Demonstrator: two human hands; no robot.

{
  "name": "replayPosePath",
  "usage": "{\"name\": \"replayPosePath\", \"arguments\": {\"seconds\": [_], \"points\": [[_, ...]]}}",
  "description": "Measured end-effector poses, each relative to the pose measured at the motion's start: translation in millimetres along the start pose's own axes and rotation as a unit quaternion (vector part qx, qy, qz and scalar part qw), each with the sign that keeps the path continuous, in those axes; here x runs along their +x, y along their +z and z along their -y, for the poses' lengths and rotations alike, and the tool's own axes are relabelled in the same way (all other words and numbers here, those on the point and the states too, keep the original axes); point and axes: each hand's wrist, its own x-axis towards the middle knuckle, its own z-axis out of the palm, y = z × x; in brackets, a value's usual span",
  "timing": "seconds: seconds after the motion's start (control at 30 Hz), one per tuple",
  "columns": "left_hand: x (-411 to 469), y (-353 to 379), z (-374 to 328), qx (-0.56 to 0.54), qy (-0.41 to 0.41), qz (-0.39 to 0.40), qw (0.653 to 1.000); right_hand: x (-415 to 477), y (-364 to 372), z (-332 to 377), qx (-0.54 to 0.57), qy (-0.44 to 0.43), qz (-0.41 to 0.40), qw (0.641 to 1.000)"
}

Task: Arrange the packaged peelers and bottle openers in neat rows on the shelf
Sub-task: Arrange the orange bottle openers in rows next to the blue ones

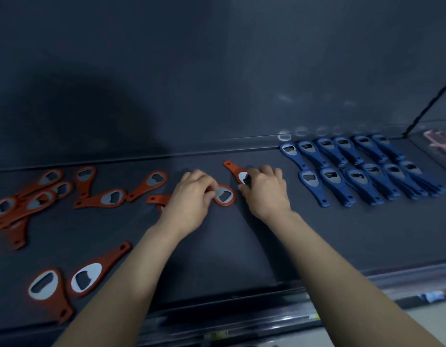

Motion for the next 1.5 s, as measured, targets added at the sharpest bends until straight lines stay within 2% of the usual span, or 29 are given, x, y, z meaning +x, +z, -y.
{"name": "replayPosePath", "arguments": {"seconds": [0.1, 0.23, 0.4, 0.6, 0.7, 0.83, 0.93, 1.03, 1.13, 1.27, 1.43, 1.5], "points": [[-6.4, -18.7, 21.4, 0.048, -0.05, -0.01, 0.998, 0.7, 6.2, 12.5, 0.029, -0.011, 0.0, 1.0], [-21.0, -33.8, 36.4, 0.068, -0.109, 0.039, 0.991, -0.9, 15.7, 34.8, 0.047, -0.053, 0.022, 0.997], [-31.9, -45.0, 39.6, -0.009, -0.11, 0.078, 0.991, 1.1, 14.6, 45.6, 0.081, -0.06, 0.044, 0.994], [-38.1, -50.3, 41.0, -0.06, -0.129, 0.156, 0.977, 3.8, 3.5, 39.1, 0.098, -0.021, 0.096, 0.99], [-37.4, -50.7, 38.9, -0.056, -0.125, 0.16, 0.978, 4.6, -0.7, 34.0, 0.097, 0.003, 0.105, 0.99], [-37.7, -49.2, 31.7, -0.054, -0.103, 0.144, 0.983, 9.4, -7.4, 24.2, 0.193, 0.037, 0.116, 0.974], [-37.9, -46.9, 26.5, -0.052, -0.091, 0.131, 0.986, 10.7, -9.0, 25.6, 0.305, 0.057, 0.102, 0.945], [-39.6, -45.5, 23.9, -0.079, -0.093, 0.129, 0.984, 9.1, -5.7, 35.2, 0.36, 0.063, 0.117, 0.923], [-43.9, -46.6, 26.7, -0.088, -0.098, 0.121, 0.984, 6.6, 0.3, 42.0, 0.324, 0.05, 0.157, 0.932], [-50.4, -55.4, 36.2, -0.059, -0.122, 0.112, 0.984, 2.4, 4.3, 47.4, 0.205, 0.016, 0.127, 0.97], [-53.4, -60.5, 43.8, -0.022, -0.124, 0.128, 0.984, -0.5, 4.1, 51.9, 0.194, -0.011, 0.109, 0.975], [-52.9, -59.3, 44.1, -0.017, -0.128, 0.14, 0.982, -4.1, 7.0, 58.0, 0.111, -0.025, 0.123, 0.986]]}}
